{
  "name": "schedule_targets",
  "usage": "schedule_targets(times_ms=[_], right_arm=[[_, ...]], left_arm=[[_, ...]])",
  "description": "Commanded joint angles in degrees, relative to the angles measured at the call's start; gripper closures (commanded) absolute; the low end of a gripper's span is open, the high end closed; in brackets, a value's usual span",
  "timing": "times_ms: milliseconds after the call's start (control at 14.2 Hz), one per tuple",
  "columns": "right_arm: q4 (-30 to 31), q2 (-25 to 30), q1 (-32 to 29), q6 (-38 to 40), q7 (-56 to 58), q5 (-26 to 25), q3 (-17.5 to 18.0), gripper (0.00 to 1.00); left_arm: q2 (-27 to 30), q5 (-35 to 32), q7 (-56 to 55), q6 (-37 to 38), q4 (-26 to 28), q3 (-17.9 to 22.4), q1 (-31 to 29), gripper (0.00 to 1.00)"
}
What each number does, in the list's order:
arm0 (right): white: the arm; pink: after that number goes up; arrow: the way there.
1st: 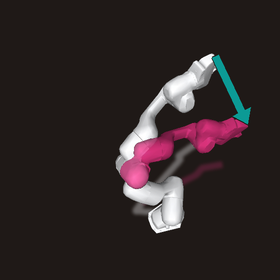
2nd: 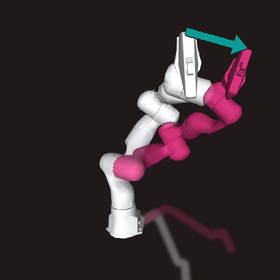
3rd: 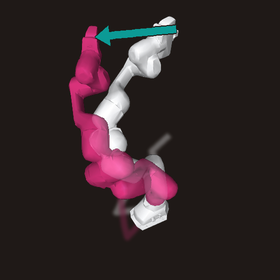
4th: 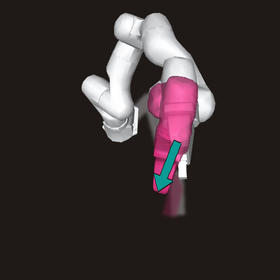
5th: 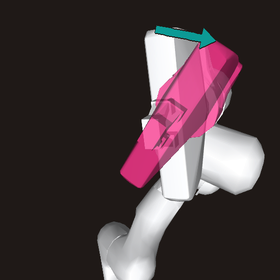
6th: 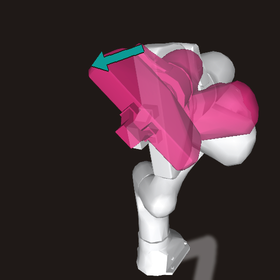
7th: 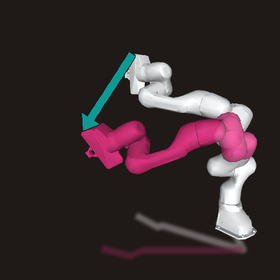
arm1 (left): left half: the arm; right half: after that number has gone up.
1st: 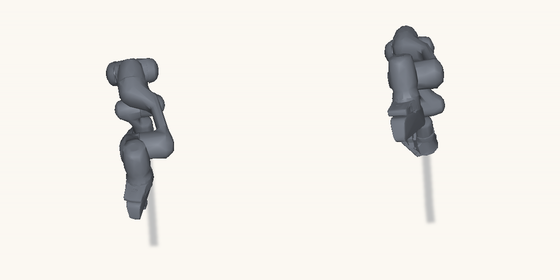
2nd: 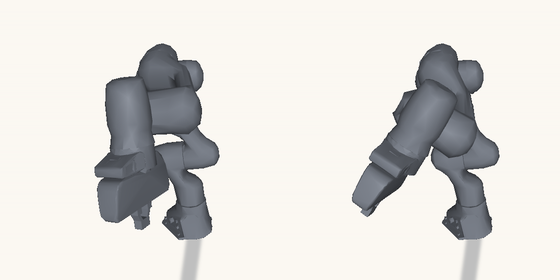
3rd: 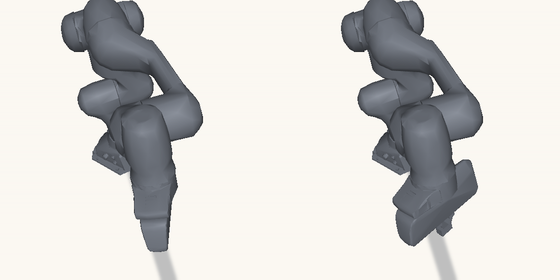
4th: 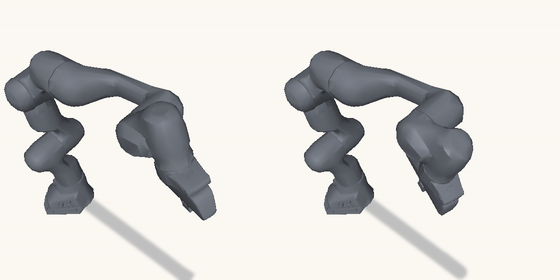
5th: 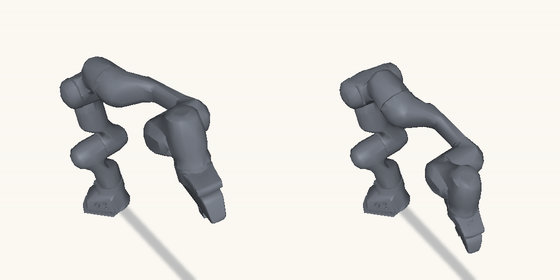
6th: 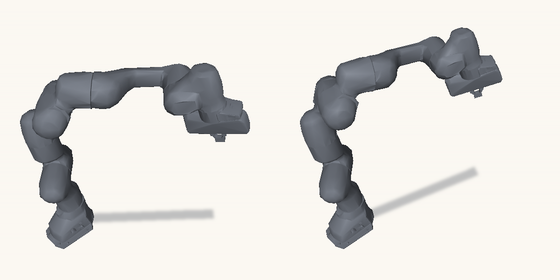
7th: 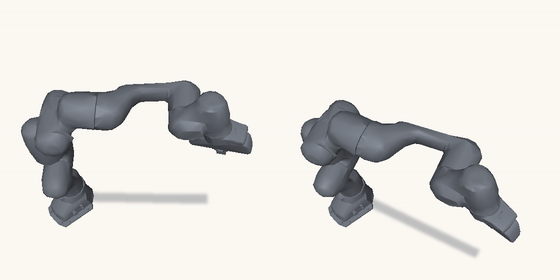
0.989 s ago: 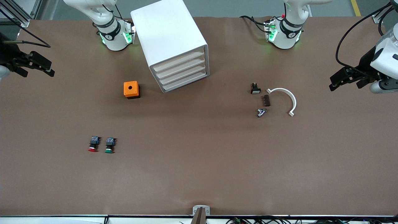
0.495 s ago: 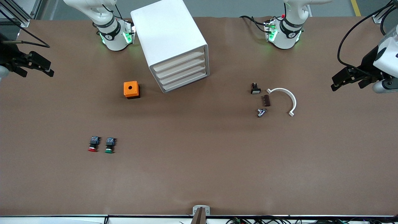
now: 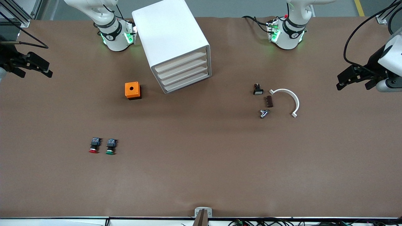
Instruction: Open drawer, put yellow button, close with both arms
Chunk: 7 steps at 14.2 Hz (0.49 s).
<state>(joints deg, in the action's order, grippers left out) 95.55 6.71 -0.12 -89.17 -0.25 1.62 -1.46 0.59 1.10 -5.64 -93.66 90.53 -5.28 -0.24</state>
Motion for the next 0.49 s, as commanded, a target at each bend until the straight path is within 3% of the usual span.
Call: schedule_targets(times_ms=[0, 424], right_arm=[[0.87, 1.20, -0.67, 0.13, 0.95, -0.48, 0.32, 0.00], [0.87, 1.20, -0.58, 0.13, 0.86, -0.74, 0.40, 0.00]], left_arm=[[0.11, -1.10, 0.90, 1.02, -0.70, -0.17, -0.20, 0.00], [0.02, -1.10, 0.90, 1.02, -0.70, -0.17, -0.29, 0.00]])
